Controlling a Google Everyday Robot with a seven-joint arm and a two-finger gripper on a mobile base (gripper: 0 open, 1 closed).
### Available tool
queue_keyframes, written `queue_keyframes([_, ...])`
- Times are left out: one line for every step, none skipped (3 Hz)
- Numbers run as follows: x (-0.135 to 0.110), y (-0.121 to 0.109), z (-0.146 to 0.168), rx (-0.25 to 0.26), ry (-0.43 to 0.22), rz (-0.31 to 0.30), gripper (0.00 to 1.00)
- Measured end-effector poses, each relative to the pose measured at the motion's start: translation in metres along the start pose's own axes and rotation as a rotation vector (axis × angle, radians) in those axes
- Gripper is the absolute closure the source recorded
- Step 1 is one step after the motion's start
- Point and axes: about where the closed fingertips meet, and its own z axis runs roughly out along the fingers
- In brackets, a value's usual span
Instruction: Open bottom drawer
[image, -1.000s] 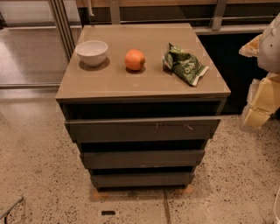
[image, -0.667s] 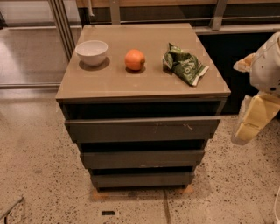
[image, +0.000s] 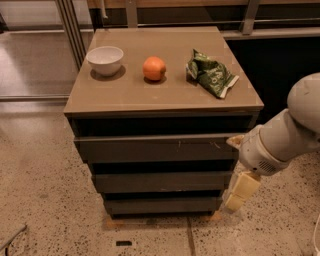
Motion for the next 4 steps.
queue_keyframes([0.010, 0.033, 0.073, -0.158, -0.005, -0.028, 0.00])
queue_keyframes([0.015, 0.038, 0.081, -0.179, -0.002, -0.022, 0.00])
queue_keyframes([0.027, 0.032, 0.099, -0.174, 0.003, -0.024, 0.00])
queue_keyframes([0.064, 0.035, 0.146, -0.156, -0.004, -0.052, 0.00])
